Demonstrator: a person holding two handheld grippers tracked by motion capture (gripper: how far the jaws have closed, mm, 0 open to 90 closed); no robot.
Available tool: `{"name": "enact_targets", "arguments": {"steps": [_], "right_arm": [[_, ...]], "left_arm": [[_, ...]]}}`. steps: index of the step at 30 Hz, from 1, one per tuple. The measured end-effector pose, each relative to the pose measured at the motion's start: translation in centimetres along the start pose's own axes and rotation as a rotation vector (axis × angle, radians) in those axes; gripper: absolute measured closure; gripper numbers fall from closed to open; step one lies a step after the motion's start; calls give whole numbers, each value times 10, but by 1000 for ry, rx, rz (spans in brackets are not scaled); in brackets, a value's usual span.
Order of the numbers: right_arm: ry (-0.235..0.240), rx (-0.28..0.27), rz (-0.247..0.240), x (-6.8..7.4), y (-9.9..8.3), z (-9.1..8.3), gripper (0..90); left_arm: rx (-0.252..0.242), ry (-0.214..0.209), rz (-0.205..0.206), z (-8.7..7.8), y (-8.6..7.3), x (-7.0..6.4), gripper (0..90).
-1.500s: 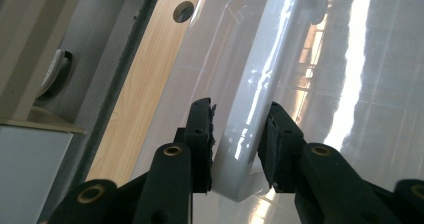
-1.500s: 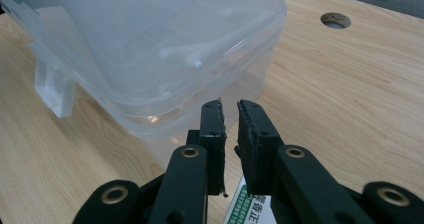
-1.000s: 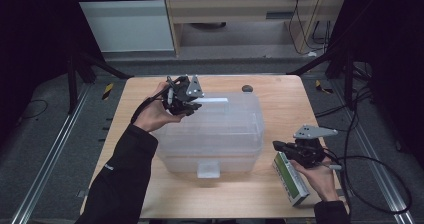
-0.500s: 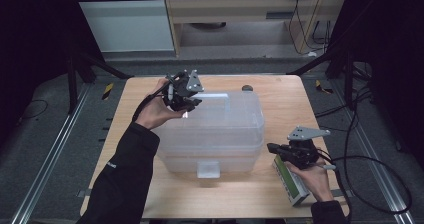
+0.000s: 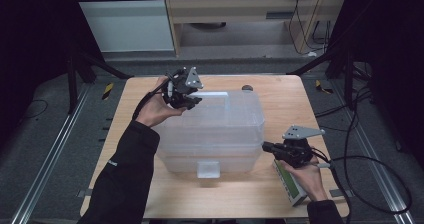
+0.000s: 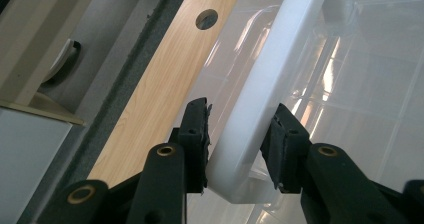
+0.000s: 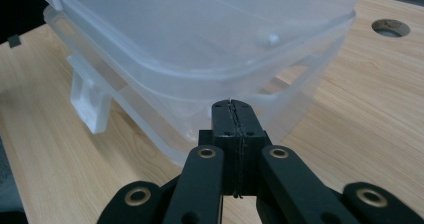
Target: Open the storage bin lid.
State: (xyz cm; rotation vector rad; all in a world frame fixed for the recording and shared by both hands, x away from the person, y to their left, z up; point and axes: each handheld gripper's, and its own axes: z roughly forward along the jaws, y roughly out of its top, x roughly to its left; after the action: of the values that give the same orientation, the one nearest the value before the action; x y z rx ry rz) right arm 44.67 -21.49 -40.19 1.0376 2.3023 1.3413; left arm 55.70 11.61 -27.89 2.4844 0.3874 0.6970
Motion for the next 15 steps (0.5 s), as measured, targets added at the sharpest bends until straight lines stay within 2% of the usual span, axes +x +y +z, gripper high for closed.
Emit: {"name": "enact_targets", "arguments": {"steps": [2, 8, 14, 15], "right_arm": [[-13, 4, -16, 2, 2, 2, 900], [-16, 7, -13, 1, 0, 3, 900], [-14, 3, -13, 1, 0, 2, 900], [-12, 3, -13, 1, 0, 2, 900]], "left_arm": [[-3, -1, -3, 0, -1, 0, 644], [-26, -15, -15, -2, -4, -2, 622], [-51, -22, -16, -14, -9, -3, 535], [-62, -20, -24, -20, -14, -3, 528]]}}
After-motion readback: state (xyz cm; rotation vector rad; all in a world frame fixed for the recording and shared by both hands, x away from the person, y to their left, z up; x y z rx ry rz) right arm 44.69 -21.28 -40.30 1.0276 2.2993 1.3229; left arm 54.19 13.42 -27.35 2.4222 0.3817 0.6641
